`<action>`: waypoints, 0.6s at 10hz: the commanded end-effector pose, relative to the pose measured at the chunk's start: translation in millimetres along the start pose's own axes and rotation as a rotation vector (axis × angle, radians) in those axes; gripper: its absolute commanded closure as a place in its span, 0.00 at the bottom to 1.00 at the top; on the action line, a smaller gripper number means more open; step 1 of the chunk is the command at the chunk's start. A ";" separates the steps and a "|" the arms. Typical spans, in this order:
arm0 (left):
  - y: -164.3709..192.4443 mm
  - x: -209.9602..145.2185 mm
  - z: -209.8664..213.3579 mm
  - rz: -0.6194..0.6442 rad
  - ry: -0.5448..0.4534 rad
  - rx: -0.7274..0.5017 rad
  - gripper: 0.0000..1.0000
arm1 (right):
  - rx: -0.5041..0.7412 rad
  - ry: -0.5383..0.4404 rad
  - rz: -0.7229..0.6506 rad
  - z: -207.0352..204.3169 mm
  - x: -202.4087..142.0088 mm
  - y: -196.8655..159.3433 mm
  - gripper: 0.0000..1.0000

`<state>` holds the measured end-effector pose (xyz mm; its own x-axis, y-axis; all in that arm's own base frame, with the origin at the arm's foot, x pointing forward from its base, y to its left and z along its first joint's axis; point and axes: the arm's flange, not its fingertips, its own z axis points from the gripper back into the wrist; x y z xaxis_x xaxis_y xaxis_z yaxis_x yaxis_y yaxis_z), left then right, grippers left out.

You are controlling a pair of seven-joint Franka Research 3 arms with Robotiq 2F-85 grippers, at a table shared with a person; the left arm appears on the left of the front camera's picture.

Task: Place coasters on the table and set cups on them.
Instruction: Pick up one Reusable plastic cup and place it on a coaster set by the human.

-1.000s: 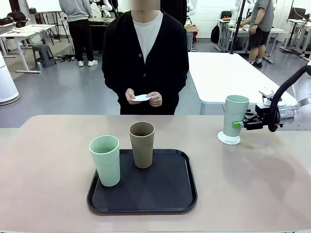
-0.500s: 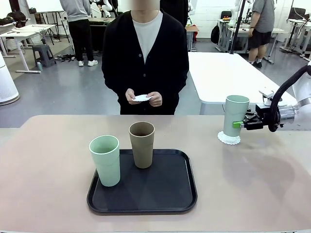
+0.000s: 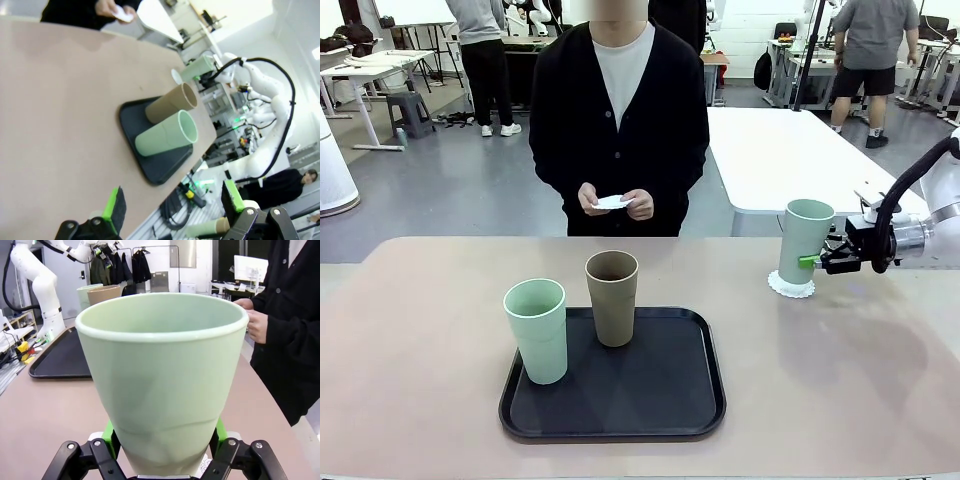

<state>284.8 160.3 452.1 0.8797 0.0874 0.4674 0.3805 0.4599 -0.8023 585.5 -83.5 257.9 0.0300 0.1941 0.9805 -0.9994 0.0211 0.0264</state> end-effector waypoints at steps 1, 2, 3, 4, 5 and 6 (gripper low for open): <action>0.0 -0.5 1.0 -0.011 -0.004 -0.007 0.00 | 0.027 0.008 0.027 -4.7 -5.5 0.6 0.18; 0.0 -0.5 1.0 -0.011 -0.004 -0.007 0.00 | 0.020 0.008 0.027 -5.1 -8.0 -2.0 0.18; 0.0 -0.5 1.0 -0.011 -0.004 -0.007 0.00 | 0.016 0.007 0.014 -6.3 -12.3 -5.5 0.18; 0.0 -0.5 1.0 -0.011 -0.004 -0.007 0.00 | 0.015 0.003 0.007 -6.6 -16.3 -8.6 0.18; 0.0 -0.5 1.0 -0.011 -0.004 -0.007 0.00 | 0.016 -0.002 0.000 -7.3 -18.5 -10.5 0.18; 0.0 -0.5 1.0 -0.011 -0.004 -0.007 0.00 | 0.018 -0.004 0.001 -7.6 -18.4 -10.9 0.18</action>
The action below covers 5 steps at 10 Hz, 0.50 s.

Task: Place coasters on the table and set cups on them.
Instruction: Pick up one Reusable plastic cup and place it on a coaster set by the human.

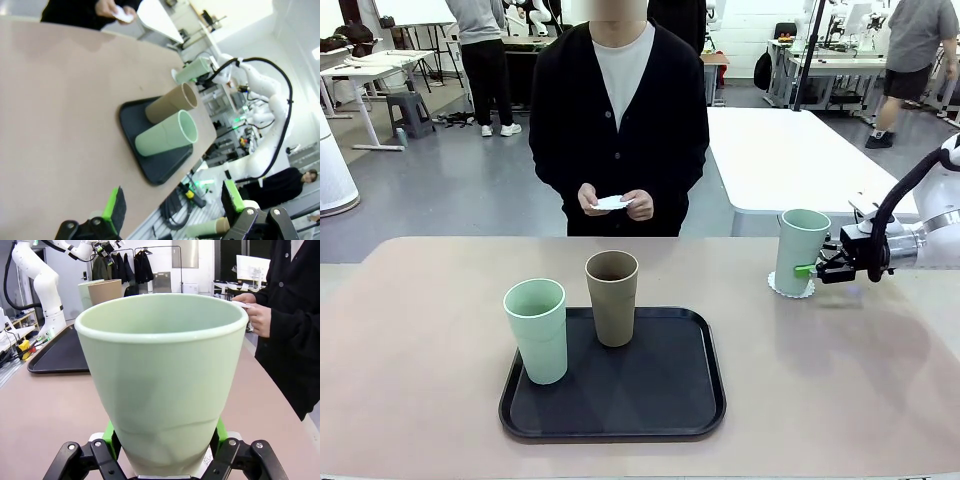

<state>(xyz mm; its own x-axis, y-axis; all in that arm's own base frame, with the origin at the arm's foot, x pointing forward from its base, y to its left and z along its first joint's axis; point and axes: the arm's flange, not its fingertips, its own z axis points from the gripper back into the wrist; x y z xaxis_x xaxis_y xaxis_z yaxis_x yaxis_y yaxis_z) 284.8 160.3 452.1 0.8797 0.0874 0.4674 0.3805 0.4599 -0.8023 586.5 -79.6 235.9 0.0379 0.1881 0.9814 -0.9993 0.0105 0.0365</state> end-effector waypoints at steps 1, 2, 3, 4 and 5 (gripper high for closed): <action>0.0 -0.5 1.0 -0.011 -0.004 -0.007 0.00 | 0.006 0.003 0.012 0.9 1.7 -9.6 0.18; 0.0 -0.5 1.0 -0.011 -0.004 -0.007 0.00 | 0.005 0.001 0.013 2.7 0.4 -10.5 0.18; 0.0 -0.5 1.0 -0.011 -0.004 -0.007 0.00 | 0.006 -0.003 0.009 3.5 -1.3 -11.3 0.18; 0.0 -0.5 1.0 -0.011 -0.004 -0.007 0.00 | 0.005 -0.005 0.007 3.7 -2.9 -12.5 0.18; 0.0 -0.5 1.0 -0.011 -0.004 -0.007 0.00 | 0.005 -0.003 0.005 4.8 -4.3 -13.0 0.18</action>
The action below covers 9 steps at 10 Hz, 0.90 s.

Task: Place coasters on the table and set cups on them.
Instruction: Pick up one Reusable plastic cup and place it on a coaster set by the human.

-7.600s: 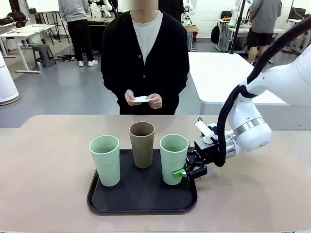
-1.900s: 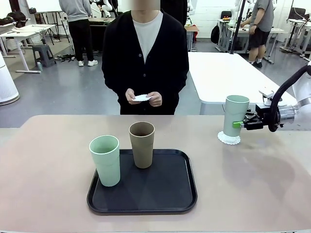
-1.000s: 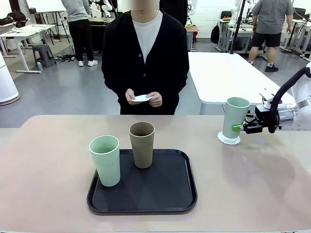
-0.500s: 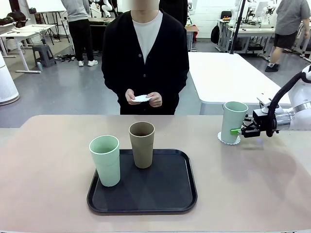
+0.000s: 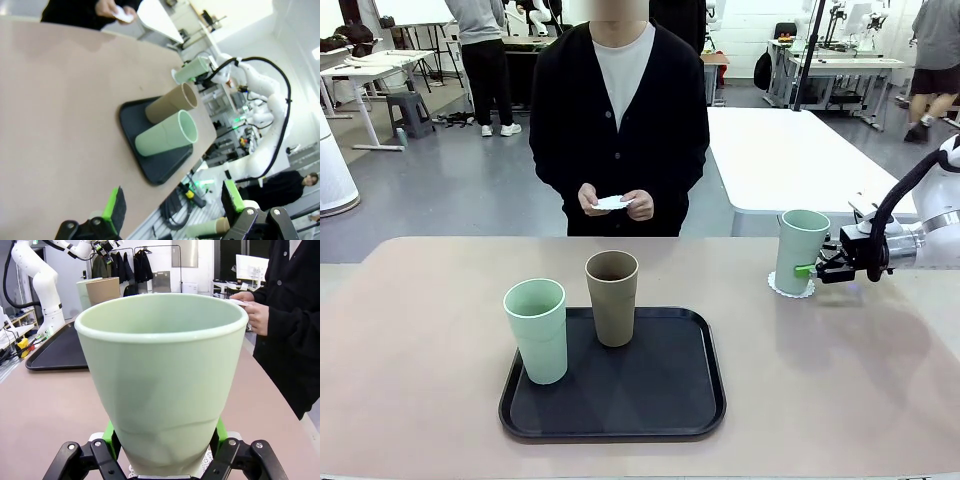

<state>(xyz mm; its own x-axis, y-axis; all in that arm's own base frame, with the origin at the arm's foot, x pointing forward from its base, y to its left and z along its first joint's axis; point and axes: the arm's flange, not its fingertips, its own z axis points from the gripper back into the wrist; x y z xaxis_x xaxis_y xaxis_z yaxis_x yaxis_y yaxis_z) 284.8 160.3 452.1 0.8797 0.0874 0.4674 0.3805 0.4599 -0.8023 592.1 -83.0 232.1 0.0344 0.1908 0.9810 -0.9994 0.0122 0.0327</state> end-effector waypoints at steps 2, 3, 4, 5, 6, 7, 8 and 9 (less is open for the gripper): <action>0.0 -0.5 1.0 -0.011 -0.004 -0.007 0.00 | 0.011 -0.009 -0.008 3.0 -2.6 -7.8 0.18; 0.0 -0.5 1.0 -0.011 -0.004 -0.007 0.00 | 0.015 -0.009 -0.008 3.3 -3.4 -7.6 0.18; 0.0 -0.5 1.0 -0.011 -0.004 -0.007 0.00 | 0.020 -0.011 -0.009 3.2 -3.4 -7.5 0.11; 0.0 -0.5 1.0 -0.011 -0.004 -0.007 0.00 | 0.025 -0.008 -0.010 3.3 -2.2 -6.3 0.00; 0.0 -0.5 1.0 -0.011 -0.004 -0.007 0.00 | 0.025 0.004 -0.009 3.7 -0.7 -5.1 0.00; 0.0 -0.5 1.0 -0.011 -0.004 -0.007 0.00 | 0.026 0.023 -0.011 4.2 -0.5 -4.7 0.00; 0.0 -0.5 1.0 -0.011 -0.004 -0.007 0.00 | 0.036 0.045 -0.012 5.2 0.6 -3.0 0.00; 0.0 -0.5 1.0 -0.011 -0.004 -0.007 0.00 | 0.056 0.062 -0.017 6.3 2.7 -0.6 0.00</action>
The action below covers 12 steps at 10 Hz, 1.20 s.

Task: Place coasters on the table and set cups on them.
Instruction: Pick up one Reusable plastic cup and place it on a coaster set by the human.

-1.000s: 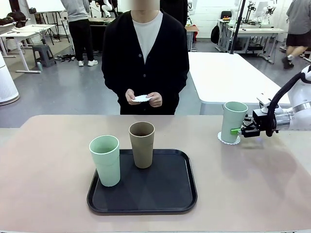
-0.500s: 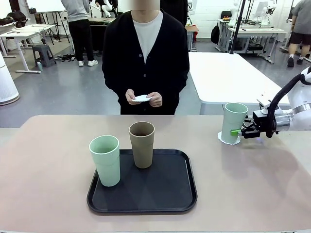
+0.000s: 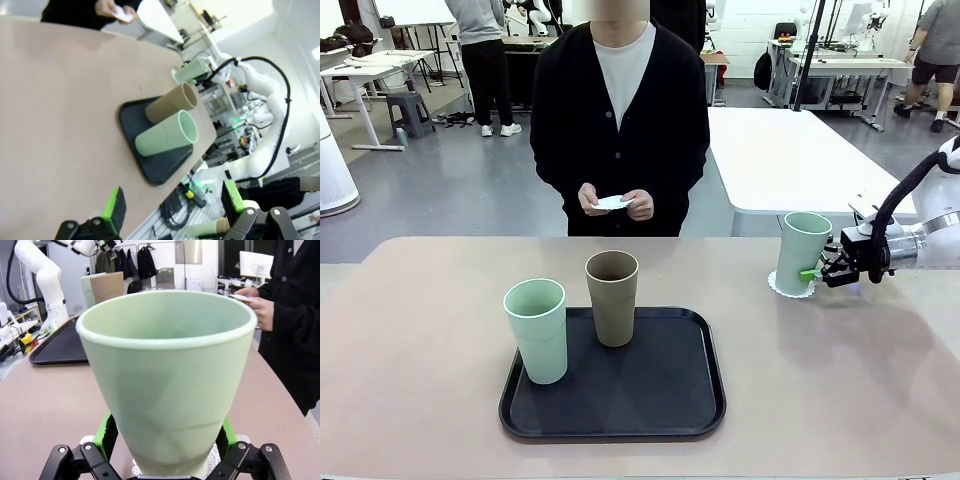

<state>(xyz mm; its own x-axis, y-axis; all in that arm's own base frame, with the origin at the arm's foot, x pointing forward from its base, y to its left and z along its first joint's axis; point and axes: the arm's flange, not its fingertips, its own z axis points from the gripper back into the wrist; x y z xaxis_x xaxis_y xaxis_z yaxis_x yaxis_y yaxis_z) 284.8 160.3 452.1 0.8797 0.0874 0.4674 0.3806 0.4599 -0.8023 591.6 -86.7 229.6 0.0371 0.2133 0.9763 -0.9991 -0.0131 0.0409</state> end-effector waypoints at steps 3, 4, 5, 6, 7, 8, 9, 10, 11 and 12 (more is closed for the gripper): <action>0.0 -0.5 1.0 -0.011 -0.004 -0.007 0.00 | 0.049 0.076 -0.032 8.6 6.5 1.4 0.00; 0.0 -0.5 1.0 -0.011 -0.004 -0.007 0.00 | 0.042 0.081 -0.029 12.9 7.6 2.1 0.00; 0.0 -0.5 1.0 -0.011 -0.004 -0.007 0.00 | 0.025 0.081 -0.029 19.3 8.5 2.0 0.00; 0.0 -0.5 1.0 -0.011 -0.004 -0.007 0.00 | 0.009 0.085 -0.033 23.7 7.9 0.8 0.00; 0.0 -0.5 1.0 -0.011 -0.004 -0.007 0.00 | -0.015 0.084 -0.042 27.3 5.9 -1.3 0.00; 0.0 -0.5 1.0 -0.011 -0.004 -0.007 0.00 | -0.037 0.093 -0.056 29.3 3.9 -3.9 0.00; 0.0 -0.5 1.0 -0.011 -0.004 -0.007 0.00 | -0.059 0.096 -0.067 31.7 2.9 -5.9 0.00; 0.0 -0.5 1.0 -0.011 -0.004 -0.007 0.00 | -0.065 0.103 -0.070 34.0 2.4 -6.4 0.00; 0.0 -0.5 1.0 -0.011 -0.004 -0.007 0.00 | -0.077 0.122 -0.076 38.1 2.5 -4.4 0.00; 0.0 -0.5 1.0 -0.011 -0.004 -0.007 0.00 | -0.106 0.145 -0.082 45.8 3.3 -0.1 0.00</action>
<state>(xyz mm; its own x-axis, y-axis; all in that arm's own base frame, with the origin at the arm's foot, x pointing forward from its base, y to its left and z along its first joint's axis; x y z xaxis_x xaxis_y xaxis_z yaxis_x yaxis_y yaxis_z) 284.8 160.3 452.0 0.8797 0.0873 0.4674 0.3806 0.4599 -0.8023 593.3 -127.9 234.1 0.0978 0.3250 0.9406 -0.9942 0.0737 0.0779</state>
